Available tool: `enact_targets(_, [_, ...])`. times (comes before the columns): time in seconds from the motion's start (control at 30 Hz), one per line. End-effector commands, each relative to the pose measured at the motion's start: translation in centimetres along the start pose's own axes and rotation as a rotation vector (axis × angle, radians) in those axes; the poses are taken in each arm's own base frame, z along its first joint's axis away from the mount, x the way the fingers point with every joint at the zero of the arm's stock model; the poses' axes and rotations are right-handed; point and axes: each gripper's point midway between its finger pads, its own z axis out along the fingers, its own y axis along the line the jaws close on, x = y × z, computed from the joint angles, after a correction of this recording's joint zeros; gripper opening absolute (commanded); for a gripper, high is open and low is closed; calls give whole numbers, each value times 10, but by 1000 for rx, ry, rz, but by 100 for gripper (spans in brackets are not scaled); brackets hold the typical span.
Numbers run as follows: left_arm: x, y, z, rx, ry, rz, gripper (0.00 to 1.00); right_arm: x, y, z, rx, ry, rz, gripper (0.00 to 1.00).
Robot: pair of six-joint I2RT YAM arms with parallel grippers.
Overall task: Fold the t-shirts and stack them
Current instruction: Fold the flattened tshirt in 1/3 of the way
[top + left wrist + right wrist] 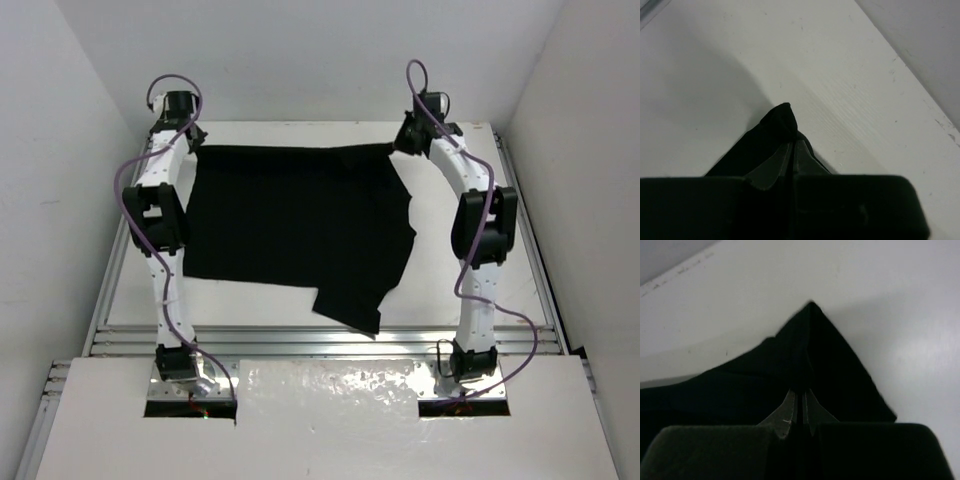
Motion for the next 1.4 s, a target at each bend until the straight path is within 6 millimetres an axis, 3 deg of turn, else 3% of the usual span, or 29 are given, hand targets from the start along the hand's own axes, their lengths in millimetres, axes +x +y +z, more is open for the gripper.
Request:
enact_targets(0.0, [-58,-5,-30,79,-103,-28,0,-10,-3,-49,84,-42,229,0])
enact_targets(0.03, [-55,-4,-28,82,-87,-26,0,4,-10,-49,107,-12,247,0])
enact_targets(0.13, [-45,-6,-30,102,-37,-12,0,19,-14,-62,124,32,295,0])
enact_targets(0.27, [-30,10,-37,46,10,-9,0,45,-15,-73,136,124,322,0])
enact_targets(0.3, [-17,18,-34,27,36,-2,0,51,-17,-76,143,140,325,0])
enact_targets(0.33, [-17,19,-39,28,37,-3,0,72,-24,-75,169,176,330,0])
enact_targets(0.37, [-15,20,-39,30,37,-9,0,73,-23,-84,157,166,345,0])
enact_targets(0.4, [-5,26,-38,24,60,-3,0,88,-30,-84,172,185,355,0])
enact_targets(0.5, [14,34,-39,-4,108,5,0,97,-34,-97,205,171,391,0])
enact_targets(0.53, [15,37,-44,-16,107,6,0,113,-39,-99,228,191,403,0])
enact_targets(0.6, [25,48,-50,-44,121,-2,0,116,-37,-107,217,173,429,0])
enact_targets(0.67, [37,61,-51,-77,131,0,0,132,-43,-107,229,197,440,0])
enact_targets(0.87, [52,77,-54,-119,162,12,0,146,-49,-101,252,236,439,0])
enact_targets(0.9, [57,79,-54,-126,175,14,1,150,-49,-100,251,249,441,7])
enact_targets(1.0, [66,87,-55,-153,205,19,32,158,-46,-102,242,293,441,50])
enact_targets(1.03, [69,93,-60,-179,221,15,69,157,-45,-105,242,297,435,60])
enact_targets(1.07, [63,94,-67,-183,209,13,81,159,-46,-112,252,319,431,64])
enact_targets(1.1, [62,97,-74,-198,213,21,88,151,-41,-122,229,309,423,68])
enact_targets(1.13, [50,93,-86,-184,190,26,91,153,-41,-131,232,326,419,86])
enact_targets(1.17, [47,95,-95,-188,193,46,92,147,-36,-142,205,317,412,96])
enact_targets(1.27, [17,88,-111,-152,109,74,96,137,-38,-144,144,272,301,99])
enact_targets(1.3, [12,86,-110,-137,86,88,98,125,-23,-130,20,237,255,97])
enact_targets(1.37, [8,73,-94,-79,72,126,99,111,-30,-109,-16,231,113,94])
